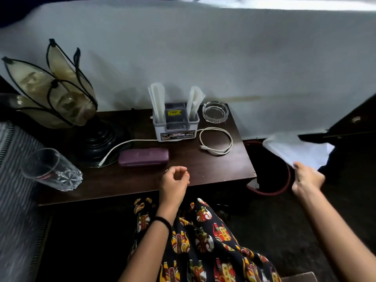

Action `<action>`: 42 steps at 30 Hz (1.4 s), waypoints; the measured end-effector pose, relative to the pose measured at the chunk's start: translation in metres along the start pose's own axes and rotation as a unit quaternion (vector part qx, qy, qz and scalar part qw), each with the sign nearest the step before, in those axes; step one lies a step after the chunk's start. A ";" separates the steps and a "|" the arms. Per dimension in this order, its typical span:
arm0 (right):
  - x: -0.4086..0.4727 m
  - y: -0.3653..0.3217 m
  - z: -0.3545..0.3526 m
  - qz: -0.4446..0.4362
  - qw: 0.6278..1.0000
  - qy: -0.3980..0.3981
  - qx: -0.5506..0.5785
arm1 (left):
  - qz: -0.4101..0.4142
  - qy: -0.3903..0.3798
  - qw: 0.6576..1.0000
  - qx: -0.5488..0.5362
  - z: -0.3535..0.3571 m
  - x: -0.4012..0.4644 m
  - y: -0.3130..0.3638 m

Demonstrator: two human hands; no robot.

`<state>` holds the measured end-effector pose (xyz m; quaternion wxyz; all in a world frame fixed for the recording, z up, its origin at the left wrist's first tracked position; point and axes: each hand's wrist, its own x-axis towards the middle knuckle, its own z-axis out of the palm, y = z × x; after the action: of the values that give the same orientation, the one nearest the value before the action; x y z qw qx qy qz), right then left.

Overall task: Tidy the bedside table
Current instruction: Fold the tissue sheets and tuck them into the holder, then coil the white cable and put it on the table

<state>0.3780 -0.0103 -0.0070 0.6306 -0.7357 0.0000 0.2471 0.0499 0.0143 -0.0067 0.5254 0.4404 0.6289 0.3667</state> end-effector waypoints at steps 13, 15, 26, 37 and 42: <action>0.051 0.075 0.012 0.160 0.985 -0.061 -0.036 | -0.015 0.038 0.998 0.056 0.016 0.021 0.003; 0.053 0.074 0.014 0.160 0.982 -0.069 -0.072 | -0.012 0.042 0.997 0.058 0.018 0.023 0.004; 0.030 0.051 0.029 0.061 0.979 -0.087 -0.173 | -0.021 0.087 0.995 0.044 0.011 0.023 0.008; -0.129 -0.021 0.129 -0.405 0.850 -0.248 -0.227 | -0.056 0.181 0.982 -0.009 -0.016 0.023 0.014; -0.199 -0.021 0.177 -0.559 0.700 -0.370 -0.247 | -0.015 0.188 0.982 -0.011 -0.024 0.020 0.012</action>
<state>0.1456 0.0967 0.0706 0.3974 -0.5794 -0.7055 0.0927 0.0270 0.0377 0.0020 0.4078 0.3482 0.7194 0.4416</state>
